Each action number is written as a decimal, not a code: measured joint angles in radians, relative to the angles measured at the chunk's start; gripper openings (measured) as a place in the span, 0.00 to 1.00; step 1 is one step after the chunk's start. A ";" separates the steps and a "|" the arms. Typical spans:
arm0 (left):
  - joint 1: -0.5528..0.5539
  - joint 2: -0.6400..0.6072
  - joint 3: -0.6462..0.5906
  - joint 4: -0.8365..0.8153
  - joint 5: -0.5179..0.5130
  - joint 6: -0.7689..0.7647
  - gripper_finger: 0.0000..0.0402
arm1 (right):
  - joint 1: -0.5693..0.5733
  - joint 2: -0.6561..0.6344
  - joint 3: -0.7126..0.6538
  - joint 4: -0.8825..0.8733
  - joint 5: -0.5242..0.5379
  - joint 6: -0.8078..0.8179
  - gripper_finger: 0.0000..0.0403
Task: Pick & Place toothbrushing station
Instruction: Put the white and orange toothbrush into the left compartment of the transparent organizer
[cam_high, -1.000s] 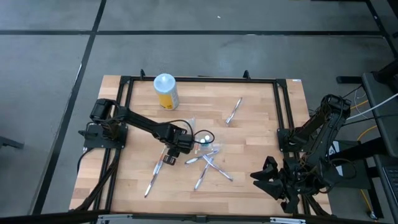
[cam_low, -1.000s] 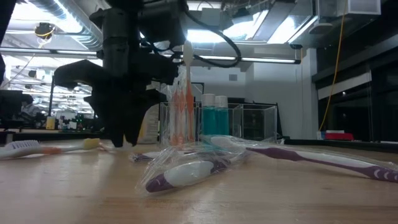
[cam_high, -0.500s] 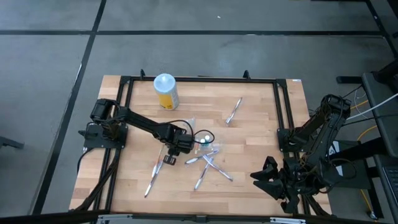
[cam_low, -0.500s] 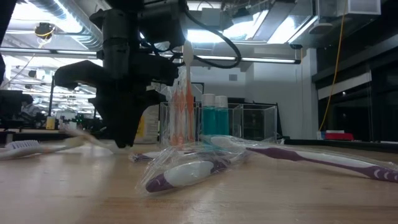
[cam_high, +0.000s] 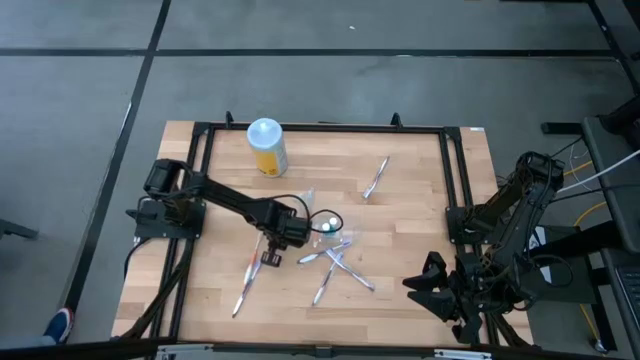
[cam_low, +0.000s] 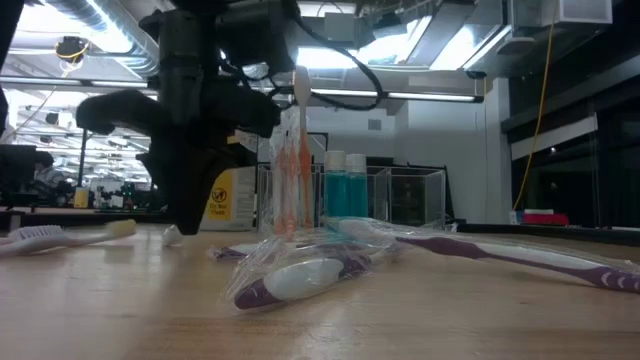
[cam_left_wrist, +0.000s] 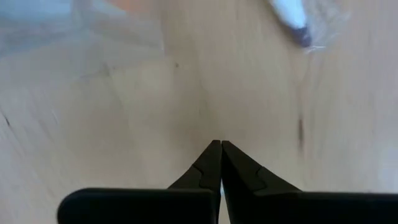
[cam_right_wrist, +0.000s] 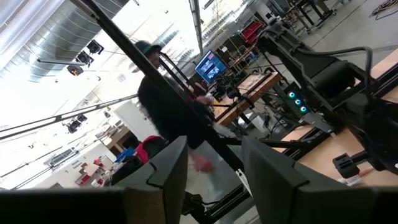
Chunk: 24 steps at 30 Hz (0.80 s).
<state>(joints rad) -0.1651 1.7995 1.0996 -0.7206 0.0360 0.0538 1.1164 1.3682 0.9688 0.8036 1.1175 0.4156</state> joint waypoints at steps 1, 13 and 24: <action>-0.004 -0.003 0.000 0.004 -0.001 -0.002 0.00 | 0.000 0.000 0.000 0.000 0.000 0.000 0.38; -0.017 -0.068 0.003 -0.094 -0.102 -0.008 0.09 | 0.000 0.000 0.000 -0.008 -0.008 0.020 0.38; -0.029 -0.095 0.003 -0.131 -0.085 -0.011 0.30 | 0.000 0.005 0.000 -0.012 -0.011 0.021 0.38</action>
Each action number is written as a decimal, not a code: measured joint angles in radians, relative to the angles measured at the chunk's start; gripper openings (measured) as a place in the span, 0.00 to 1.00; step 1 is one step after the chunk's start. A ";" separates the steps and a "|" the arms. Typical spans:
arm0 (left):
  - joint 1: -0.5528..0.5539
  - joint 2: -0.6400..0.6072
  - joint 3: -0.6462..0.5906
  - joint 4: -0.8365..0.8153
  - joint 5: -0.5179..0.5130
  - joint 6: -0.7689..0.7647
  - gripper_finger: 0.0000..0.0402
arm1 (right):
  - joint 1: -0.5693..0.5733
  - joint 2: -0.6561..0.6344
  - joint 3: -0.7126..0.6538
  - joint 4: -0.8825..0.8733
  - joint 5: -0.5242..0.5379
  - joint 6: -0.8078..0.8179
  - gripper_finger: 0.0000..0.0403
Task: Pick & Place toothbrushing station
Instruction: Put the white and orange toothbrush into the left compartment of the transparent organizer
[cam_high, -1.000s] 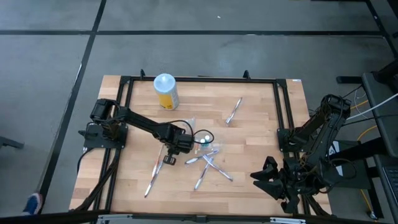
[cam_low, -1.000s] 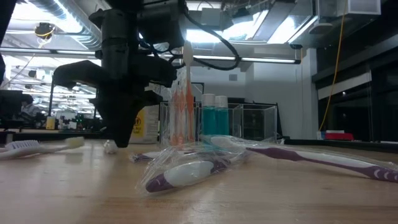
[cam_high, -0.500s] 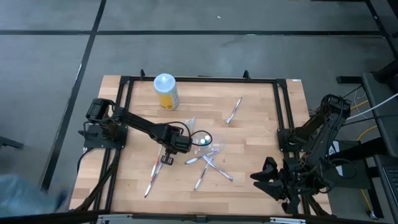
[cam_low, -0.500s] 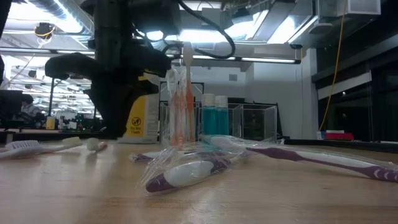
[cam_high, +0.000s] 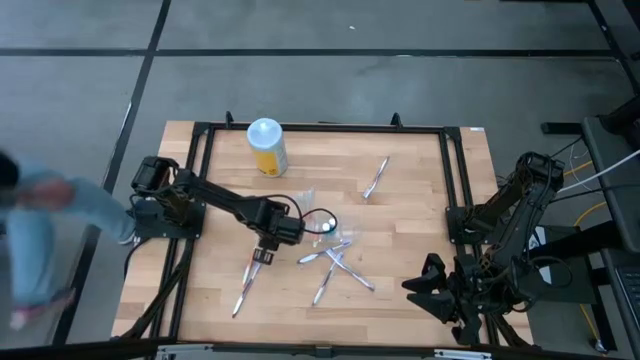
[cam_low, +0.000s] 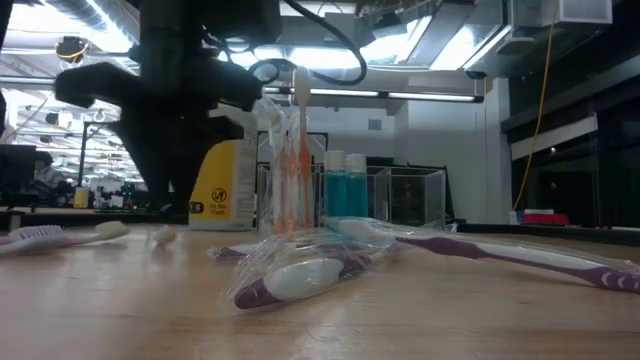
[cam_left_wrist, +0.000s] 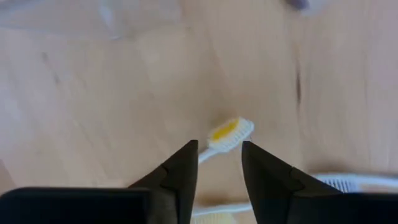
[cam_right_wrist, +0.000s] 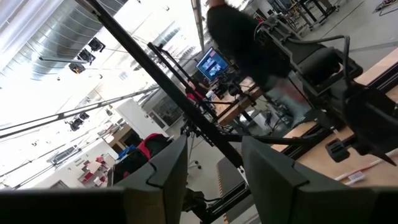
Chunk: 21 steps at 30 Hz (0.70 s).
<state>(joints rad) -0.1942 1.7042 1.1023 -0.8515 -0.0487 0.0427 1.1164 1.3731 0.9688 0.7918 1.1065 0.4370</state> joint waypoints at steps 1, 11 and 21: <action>-0.003 0.000 0.000 -0.011 0.002 0.021 0.31 | 0.000 0.000 0.000 0.000 0.000 0.000 0.38; -0.006 0.006 0.000 -0.063 0.008 0.140 0.33 | 0.000 0.000 0.000 0.000 -0.015 0.001 0.38; 0.000 0.069 0.000 -0.042 0.013 0.187 0.33 | 0.000 0.000 0.000 0.000 -0.015 0.008 0.38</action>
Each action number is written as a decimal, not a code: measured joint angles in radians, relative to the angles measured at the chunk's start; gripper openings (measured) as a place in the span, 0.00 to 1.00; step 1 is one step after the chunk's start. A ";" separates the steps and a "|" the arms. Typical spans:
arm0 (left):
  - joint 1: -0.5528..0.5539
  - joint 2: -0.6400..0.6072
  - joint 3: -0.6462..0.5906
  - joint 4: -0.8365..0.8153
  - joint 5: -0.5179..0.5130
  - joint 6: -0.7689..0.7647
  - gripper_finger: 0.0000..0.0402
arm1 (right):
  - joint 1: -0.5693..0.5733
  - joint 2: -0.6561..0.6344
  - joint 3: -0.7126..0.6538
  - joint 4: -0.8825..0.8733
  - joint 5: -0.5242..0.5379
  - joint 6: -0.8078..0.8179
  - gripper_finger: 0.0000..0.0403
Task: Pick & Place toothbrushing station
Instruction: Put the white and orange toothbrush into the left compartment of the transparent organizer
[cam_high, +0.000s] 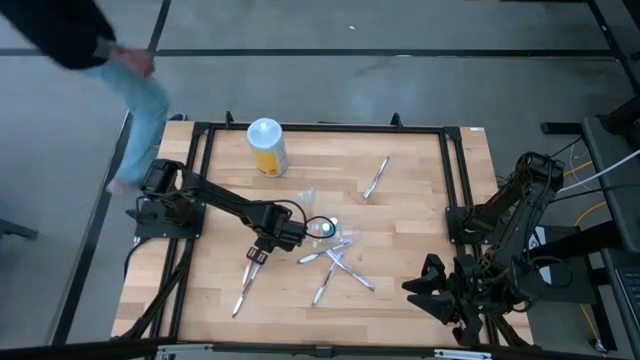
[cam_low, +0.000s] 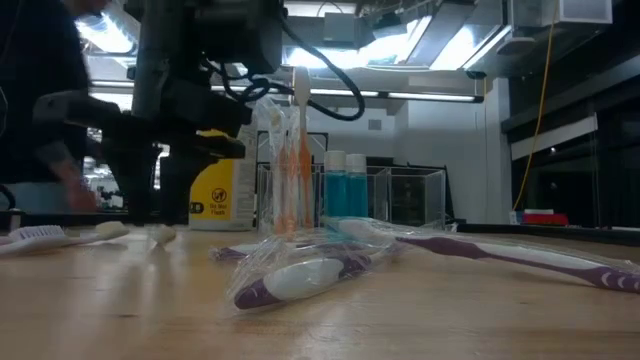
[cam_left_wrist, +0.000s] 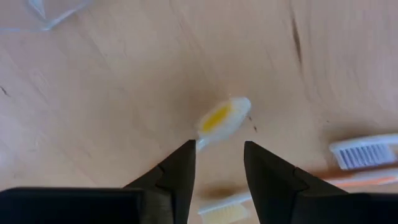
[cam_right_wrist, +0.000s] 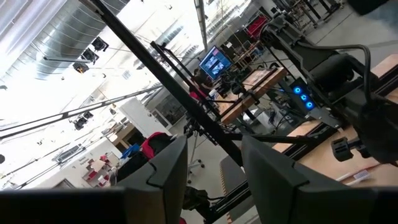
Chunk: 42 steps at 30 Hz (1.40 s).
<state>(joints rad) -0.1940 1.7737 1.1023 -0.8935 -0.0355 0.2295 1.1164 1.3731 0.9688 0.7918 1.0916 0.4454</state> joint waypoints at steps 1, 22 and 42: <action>0.000 0.005 0.000 0.005 -0.003 0.000 0.32 | 0.000 0.000 0.000 0.000 0.000 0.000 0.38; 0.000 0.010 0.000 0.058 0.007 -0.006 0.29 | 0.000 0.013 0.000 0.001 0.000 0.013 0.38; -0.007 0.083 0.003 0.064 0.020 -0.026 0.27 | 0.000 0.080 0.094 0.054 -0.008 -0.086 0.38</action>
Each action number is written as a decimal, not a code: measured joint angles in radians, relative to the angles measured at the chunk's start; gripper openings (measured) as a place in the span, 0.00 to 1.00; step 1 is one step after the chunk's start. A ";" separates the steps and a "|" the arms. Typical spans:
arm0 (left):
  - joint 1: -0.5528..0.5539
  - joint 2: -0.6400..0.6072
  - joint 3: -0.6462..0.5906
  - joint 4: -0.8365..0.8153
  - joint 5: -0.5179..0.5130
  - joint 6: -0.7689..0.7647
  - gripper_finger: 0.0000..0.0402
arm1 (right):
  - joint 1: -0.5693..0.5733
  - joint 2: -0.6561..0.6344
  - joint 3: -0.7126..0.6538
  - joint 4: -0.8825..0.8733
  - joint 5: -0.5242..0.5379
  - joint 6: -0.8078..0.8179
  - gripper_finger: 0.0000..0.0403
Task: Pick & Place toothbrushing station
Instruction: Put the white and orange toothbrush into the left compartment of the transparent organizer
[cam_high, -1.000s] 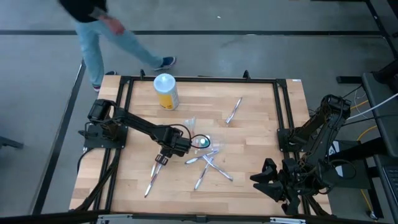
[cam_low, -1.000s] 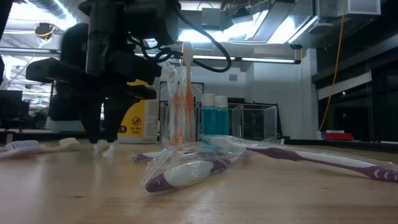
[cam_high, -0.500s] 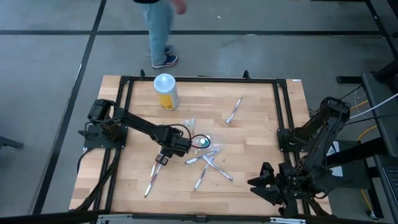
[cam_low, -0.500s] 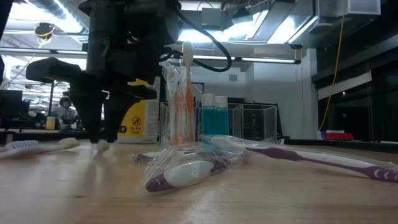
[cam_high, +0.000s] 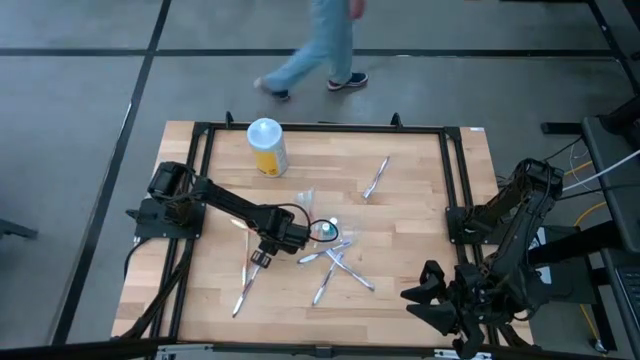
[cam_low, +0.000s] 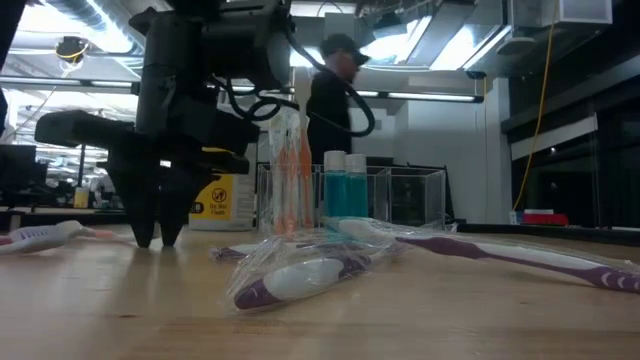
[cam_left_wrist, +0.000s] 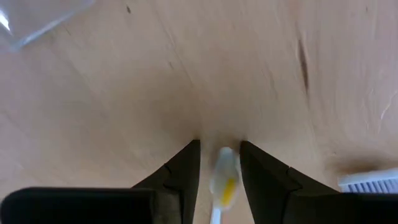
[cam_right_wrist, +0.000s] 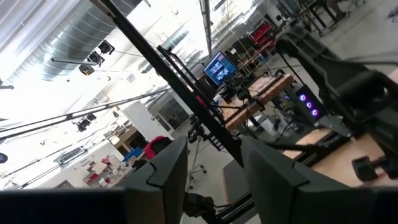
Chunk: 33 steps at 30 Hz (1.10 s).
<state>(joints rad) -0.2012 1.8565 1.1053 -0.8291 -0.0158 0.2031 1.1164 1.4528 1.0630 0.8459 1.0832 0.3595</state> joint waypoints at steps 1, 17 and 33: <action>0.000 0.000 0.000 0.001 -0.005 -0.006 0.25 | 0.000 0.000 0.007 0.000 0.000 -0.009 0.38; 0.035 -0.036 -0.006 -0.044 -0.051 -0.036 0.21 | 0.000 0.000 0.016 -0.020 -0.002 -0.022 0.38; 0.061 -0.036 -0.004 -0.040 -0.028 -0.084 0.03 | 0.000 0.000 0.016 -0.028 0.001 -0.005 0.38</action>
<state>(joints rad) -0.1407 1.8202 1.1016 -0.8696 -0.0433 0.1194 1.1164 1.4528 1.0790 0.8184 1.0843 0.3546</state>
